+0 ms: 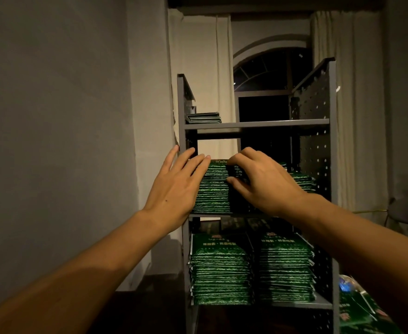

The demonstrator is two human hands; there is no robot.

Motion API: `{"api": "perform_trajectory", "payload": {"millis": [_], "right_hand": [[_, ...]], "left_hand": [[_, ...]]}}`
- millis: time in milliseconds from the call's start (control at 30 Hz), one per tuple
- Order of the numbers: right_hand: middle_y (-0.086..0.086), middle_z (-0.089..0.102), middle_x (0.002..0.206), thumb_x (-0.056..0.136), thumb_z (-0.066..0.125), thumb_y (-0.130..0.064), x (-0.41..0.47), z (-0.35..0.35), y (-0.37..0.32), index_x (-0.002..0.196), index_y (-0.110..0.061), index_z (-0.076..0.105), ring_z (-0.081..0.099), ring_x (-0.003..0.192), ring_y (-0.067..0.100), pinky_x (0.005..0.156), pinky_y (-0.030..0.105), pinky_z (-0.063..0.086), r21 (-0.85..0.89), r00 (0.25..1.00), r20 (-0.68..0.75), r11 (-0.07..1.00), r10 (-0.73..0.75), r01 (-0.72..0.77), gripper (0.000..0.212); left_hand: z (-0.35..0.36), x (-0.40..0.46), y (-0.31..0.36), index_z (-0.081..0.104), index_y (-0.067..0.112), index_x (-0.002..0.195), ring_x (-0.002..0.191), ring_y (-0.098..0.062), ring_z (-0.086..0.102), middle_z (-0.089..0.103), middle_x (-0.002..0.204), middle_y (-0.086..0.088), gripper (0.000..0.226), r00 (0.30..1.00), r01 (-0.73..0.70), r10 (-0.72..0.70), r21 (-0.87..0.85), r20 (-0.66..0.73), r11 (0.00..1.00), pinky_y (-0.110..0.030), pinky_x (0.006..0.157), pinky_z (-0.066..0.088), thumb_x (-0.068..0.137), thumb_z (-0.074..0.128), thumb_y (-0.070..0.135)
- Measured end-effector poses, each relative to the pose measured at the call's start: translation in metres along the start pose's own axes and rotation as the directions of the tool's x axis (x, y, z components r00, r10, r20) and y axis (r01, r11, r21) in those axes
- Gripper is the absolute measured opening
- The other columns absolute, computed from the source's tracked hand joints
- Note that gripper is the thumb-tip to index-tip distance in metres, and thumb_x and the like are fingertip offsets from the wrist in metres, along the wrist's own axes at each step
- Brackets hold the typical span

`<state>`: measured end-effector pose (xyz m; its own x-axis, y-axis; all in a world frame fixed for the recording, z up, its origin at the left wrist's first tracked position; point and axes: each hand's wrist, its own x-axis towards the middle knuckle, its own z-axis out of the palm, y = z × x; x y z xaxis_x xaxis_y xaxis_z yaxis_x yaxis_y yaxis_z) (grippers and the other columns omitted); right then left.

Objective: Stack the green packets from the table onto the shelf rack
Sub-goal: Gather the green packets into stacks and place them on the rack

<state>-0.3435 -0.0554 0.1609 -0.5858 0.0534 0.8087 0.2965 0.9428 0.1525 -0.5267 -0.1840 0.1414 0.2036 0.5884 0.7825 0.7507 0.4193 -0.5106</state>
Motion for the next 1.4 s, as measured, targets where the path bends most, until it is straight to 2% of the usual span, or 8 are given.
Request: {"api": "perform_trajectory", "payload": {"millis": [167,400,633,733,833,1133,1233,1400], "right_hand": [[-0.001,0.052,0.118,0.097,0.057,-0.039,-0.002,-0.005,0.0,0.123,-0.021,0.052,0.051,0.103,0.018,0.084,0.028,0.04,0.004,1.0,-0.005,1.0,0.002,-0.002,0.032],[0.0,0.05,0.113,0.094,0.059,-0.023,-0.011,-0.03,-0.002,0.116,-0.017,0.056,0.048,0.099,0.017,0.082,0.028,0.038,0.006,0.997,-0.055,0.998,0.06,-0.06,0.023],[-0.003,0.052,0.11,0.095,0.058,-0.018,-0.038,-0.07,-0.026,0.118,-0.019,0.056,0.055,0.094,0.019,0.079,0.031,0.046,0.114,0.989,0.081,0.985,0.124,-0.133,0.023],[-0.002,0.053,0.109,0.095,0.057,-0.017,-0.053,-0.084,-0.046,0.119,-0.019,0.055,0.053,0.096,0.019,0.082,0.033,0.046,0.146,0.984,0.135,0.98,0.118,-0.137,0.024],[-0.006,0.05,0.105,0.095,0.056,-0.017,-0.064,-0.094,-0.064,0.118,-0.021,0.056,0.052,0.097,0.017,0.081,0.031,0.042,0.161,0.974,0.198,0.976,0.114,-0.147,0.023],[-0.001,0.063,0.109,0.096,0.058,-0.02,-0.094,-0.087,-0.121,0.121,-0.022,0.058,0.061,0.099,0.016,0.087,0.035,0.053,0.246,0.908,0.407,0.945,0.101,-0.215,0.026],[0.001,0.066,0.105,0.094,0.059,-0.021,-0.107,-0.069,-0.143,0.117,-0.019,0.063,0.062,0.097,0.019,0.086,0.042,0.055,0.269,0.908,0.415,0.944,0.064,-0.189,0.024],[-0.001,0.062,0.105,0.092,0.063,-0.021,-0.127,-0.025,-0.177,0.118,-0.02,0.063,0.06,0.098,0.017,0.086,0.038,0.054,0.309,0.854,0.52,0.929,0.013,-0.203,0.025]], "left_hand": [[-0.003,-0.002,0.001,0.043,0.002,0.149,0.141,-0.033,0.042,0.052,0.147,-0.014,0.049,0.997,0.02,-0.029,-0.113,-0.078,0.993,-0.054,0.123,0.019,0.102,0.041,0.018],[-0.028,-0.006,-0.004,0.044,0.002,0.147,0.138,-0.032,0.044,0.053,0.144,-0.014,0.06,0.996,0.043,-0.057,-0.208,-0.062,0.977,-0.046,0.125,0.014,0.095,0.035,0.031],[-0.073,-0.023,0.014,0.051,0.005,0.141,0.12,-0.03,0.056,0.059,0.134,-0.012,0.055,0.997,0.063,-0.079,-0.374,-0.027,0.925,-0.037,0.111,0.033,0.092,0.028,0.015],[-0.098,-0.035,0.024,0.049,0.011,0.141,0.113,-0.023,0.057,0.057,0.131,-0.006,0.046,0.999,0.047,-0.028,-0.499,0.046,0.865,-0.036,0.098,0.048,0.097,0.043,0.0],[-0.117,-0.049,0.029,0.052,0.012,0.134,0.107,-0.021,0.055,0.056,0.125,-0.005,0.036,0.993,0.059,0.0,-0.494,0.119,0.867,-0.041,0.091,0.051,0.099,0.046,0.003],[-0.156,-0.107,0.023,0.047,0.018,0.141,0.122,-0.018,0.05,0.047,0.14,-0.001,0.035,0.912,0.189,0.01,-0.442,0.41,0.877,-0.025,0.098,0.036,0.107,0.039,0.024],[-0.159,-0.14,0.018,0.046,0.02,0.142,0.125,-0.017,0.049,0.045,0.142,0.0,0.036,0.881,0.241,-0.006,-0.437,0.473,0.867,-0.027,0.103,0.038,0.107,0.04,0.023],[-0.152,-0.196,0.013,0.043,0.028,0.143,0.129,-0.016,0.048,0.04,0.146,0.006,0.045,0.778,0.376,-0.051,-0.4,0.626,0.836,-0.036,0.111,0.042,0.103,0.045,0.009]]}}
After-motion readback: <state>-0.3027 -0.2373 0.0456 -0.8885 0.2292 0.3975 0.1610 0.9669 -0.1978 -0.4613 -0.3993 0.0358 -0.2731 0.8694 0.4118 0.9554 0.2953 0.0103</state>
